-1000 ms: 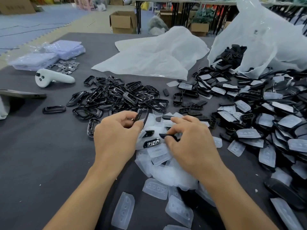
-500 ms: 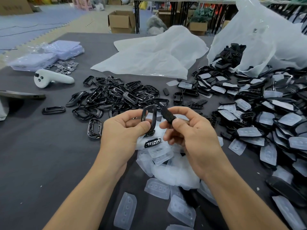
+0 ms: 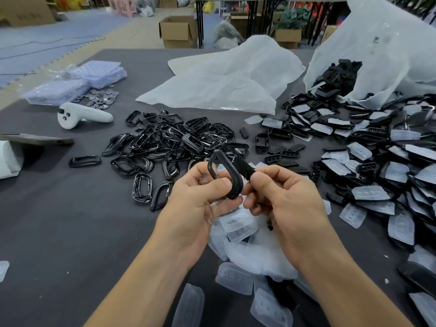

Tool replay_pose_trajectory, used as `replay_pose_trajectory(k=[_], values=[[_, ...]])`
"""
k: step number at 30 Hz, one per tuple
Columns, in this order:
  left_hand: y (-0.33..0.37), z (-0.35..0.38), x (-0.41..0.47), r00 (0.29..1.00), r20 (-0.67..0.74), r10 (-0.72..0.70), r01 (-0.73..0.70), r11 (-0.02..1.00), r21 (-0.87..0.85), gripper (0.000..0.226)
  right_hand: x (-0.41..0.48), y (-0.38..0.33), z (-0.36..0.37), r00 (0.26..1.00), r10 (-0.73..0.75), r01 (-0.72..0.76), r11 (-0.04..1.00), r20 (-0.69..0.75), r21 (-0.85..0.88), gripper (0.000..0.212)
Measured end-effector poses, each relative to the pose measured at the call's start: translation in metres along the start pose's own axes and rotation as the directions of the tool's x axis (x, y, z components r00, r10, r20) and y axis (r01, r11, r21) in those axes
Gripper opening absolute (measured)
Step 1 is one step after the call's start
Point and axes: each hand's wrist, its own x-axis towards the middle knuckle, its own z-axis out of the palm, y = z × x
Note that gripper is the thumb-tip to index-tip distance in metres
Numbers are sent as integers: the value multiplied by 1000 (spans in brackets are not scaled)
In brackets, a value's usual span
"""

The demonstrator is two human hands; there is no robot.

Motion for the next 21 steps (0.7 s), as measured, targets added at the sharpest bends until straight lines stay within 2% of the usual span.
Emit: replay_pose_trajectory(k=[4,6,8,12,16,19,21], values=[[0,-6,4,999,-7,32,-31,996,80,25,-1,-4,-1,999,-29,27,999,-38,-47,24],[2,-7,5,999,-8,46,-45,991,128,19,0,-7,-4,997,-55,50,992,-47,-115,23],[3,-8,3,999,3,45,-45,974,222,23,1,-12,-9,997,-61,52,981,-39,-187,20],[5,-7,0,998,59,23,-47,889,456,24,1,-20,-17,999,47,-38,961,26,-272,19],[1,-3,-4,999,49,11,-34,859,512,14,-2,-19,-19,989,125,-112,982,77,-155,17],[1,0,-7,1000,26,-10,-3,896,443,12,-5,-18,-15,976,143,-150,988,162,30,13],[1,0,-6,999,15,-44,35,928,370,14,-5,-18,-14,972,136,-149,987,191,57,18]])
